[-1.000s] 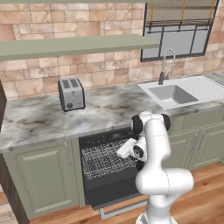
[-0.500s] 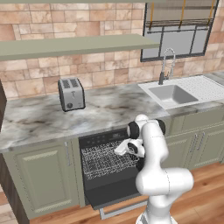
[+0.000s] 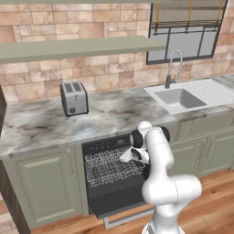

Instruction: Open the dishwasher door and pull out the top rack.

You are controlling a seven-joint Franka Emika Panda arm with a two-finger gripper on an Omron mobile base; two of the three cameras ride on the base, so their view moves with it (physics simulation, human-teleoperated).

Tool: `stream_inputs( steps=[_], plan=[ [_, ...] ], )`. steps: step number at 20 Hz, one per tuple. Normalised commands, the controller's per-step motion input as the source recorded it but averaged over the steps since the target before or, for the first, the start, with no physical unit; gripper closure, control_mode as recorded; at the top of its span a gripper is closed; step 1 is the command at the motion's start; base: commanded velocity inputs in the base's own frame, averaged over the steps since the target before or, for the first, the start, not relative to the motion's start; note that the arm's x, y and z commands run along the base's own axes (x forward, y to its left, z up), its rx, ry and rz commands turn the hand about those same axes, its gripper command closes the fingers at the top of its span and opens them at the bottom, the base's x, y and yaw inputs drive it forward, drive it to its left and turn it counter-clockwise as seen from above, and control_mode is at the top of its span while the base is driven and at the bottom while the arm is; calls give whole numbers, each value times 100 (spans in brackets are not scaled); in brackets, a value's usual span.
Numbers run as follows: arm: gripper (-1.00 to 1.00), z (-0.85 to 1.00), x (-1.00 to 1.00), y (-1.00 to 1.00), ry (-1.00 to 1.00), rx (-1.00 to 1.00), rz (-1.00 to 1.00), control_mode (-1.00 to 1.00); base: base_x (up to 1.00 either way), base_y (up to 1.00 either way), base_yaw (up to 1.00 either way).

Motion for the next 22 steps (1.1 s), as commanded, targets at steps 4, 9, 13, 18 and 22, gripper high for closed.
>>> stream_inputs(
  steps=[4,9,13,18,22],
  plan=[
    [-100,-28,34,-2,8,-3,0,-100,0,0,0],
    [-100,-29,19,-4,9,-6,2,-100,0,0,0],
    [-100,-43,-4,-30,24,-17,5,-100,0,0,0],
    [-100,-42,-22,-41,29,-22,5,-100,0,0,0],
    [-100,-39,-40,-44,25,-22,4,-100,0,0,0]
  ],
)
